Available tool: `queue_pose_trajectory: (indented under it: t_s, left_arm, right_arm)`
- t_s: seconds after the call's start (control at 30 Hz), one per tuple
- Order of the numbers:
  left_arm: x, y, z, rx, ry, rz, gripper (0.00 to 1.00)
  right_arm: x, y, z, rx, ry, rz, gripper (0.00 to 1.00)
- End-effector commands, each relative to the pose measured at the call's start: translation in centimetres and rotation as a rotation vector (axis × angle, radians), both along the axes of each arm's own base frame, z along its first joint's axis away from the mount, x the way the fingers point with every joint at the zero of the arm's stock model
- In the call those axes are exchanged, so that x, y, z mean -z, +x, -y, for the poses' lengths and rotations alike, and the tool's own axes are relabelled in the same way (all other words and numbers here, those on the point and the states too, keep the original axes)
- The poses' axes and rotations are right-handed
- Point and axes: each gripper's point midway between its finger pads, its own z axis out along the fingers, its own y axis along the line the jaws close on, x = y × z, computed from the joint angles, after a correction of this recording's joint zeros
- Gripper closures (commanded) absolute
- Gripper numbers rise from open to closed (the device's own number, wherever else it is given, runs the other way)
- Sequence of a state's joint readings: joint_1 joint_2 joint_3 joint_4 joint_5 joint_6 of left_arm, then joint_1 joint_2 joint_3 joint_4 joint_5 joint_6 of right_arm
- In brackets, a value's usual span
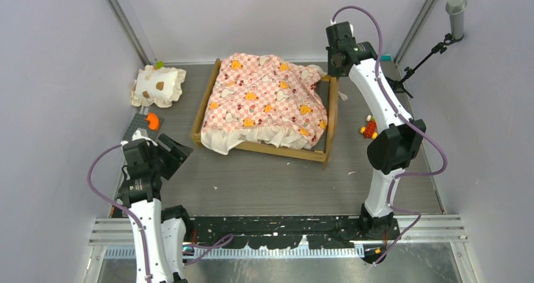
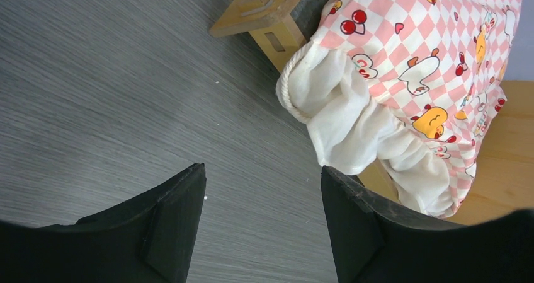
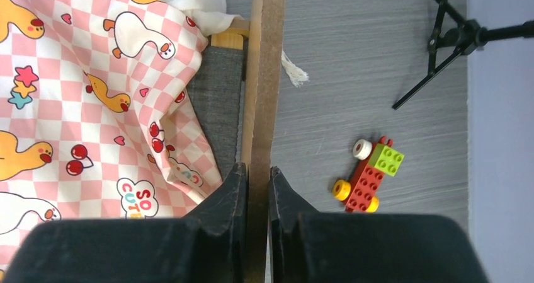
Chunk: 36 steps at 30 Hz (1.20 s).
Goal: Set up the pet bed
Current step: Move the bed frame to the center of the board, then adjust the mattress on the bed frame.
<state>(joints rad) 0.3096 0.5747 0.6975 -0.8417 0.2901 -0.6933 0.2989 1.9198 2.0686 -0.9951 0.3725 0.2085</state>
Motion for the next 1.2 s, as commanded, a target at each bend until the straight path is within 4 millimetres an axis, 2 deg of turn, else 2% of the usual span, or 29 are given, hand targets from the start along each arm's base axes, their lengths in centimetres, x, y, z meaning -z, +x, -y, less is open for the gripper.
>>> queue_pose_trajectory:
  t_s: [0.0,0.17,0.23,0.33,0.43,0.5,0.57,0.63,0.67,0.77,0.87,0.93,1.0,1.1,1.17]
  left_arm:
    - [-1.9,1.0,0.9,0.092,0.016,0.111,0.31]
    - [-2.6,1.4,1.2,0.116,0.019,0.142,0.32]
    - [-2.8,1.7,1.3,0.126,0.008,0.157,0.32]
    - [-3.1,2.2,1.5,0.129,-0.009,0.179,0.32]
    - [-3.6,2.6,1.3,0.119,-0.004,0.198,0.32]
    - [-4.0,2.8,1.2,0.123,0.004,0.204,0.32]
    - [-4.1,3.0,1.4,0.137,0.001,0.205,0.32]
    - [-4.1,3.4,1.6,0.152,-0.006,0.212,0.32]
    - [-4.1,3.7,1.7,0.158,-0.012,0.213,0.32]
    - [-5.1,5.2,2.0,0.192,-0.002,0.253,0.32]
    - [-7.3,7.5,2.6,0.238,0.034,0.297,0.32]
    - [-9.1,9.7,3.5,0.284,0.067,0.326,0.32]
    - [-11.0,12.2,5.0,0.35,0.099,0.356,0.32]
    - [-12.4,16.6,8.2,0.479,0.13,0.369,0.32]
    - [-13.0,19.3,9.2,0.514,0.111,0.362,0.32]
  right_arm:
    - [-4.4,0.4,2.2,-0.165,-0.213,0.105,0.99]
    - [-4.4,-1.0,3.8,-0.218,-0.268,0.106,0.99]
    - [-4.7,-1.2,3.7,-0.235,-0.244,0.125,0.97]
    - [-6.8,-1.4,3.4,-0.202,-0.183,0.179,0.64]
    - [-9.6,-1.8,3.3,-0.141,-0.115,0.247,0.35]
    - [-11.0,-2.4,4.0,-0.075,-0.101,0.262,0.23]
    - [-12.9,-3.0,4.9,0.005,-0.09,0.29,0.21]
    - [-14.3,-3.7,4.7,0.041,-0.041,0.314,0.23]
    - [-14.8,-4.0,4.2,0.038,-0.008,0.324,0.26]
    - [-15.7,-4.8,-0.4,-0.049,0.009,0.339,0.31]
    - [-14.7,-4.7,-5.4,-0.127,-0.006,0.309,0.32]
    - [-13.3,-3.7,-7.2,-0.109,0.017,0.286,0.32]
    - [-11.4,-1.9,-8.1,-0.064,0.028,0.279,0.32]
    - [-8.1,0.8,-8.7,-0.014,0.008,0.26,0.32]
    - [-5.8,2.7,-8.4,0.035,-0.005,0.246,0.32]
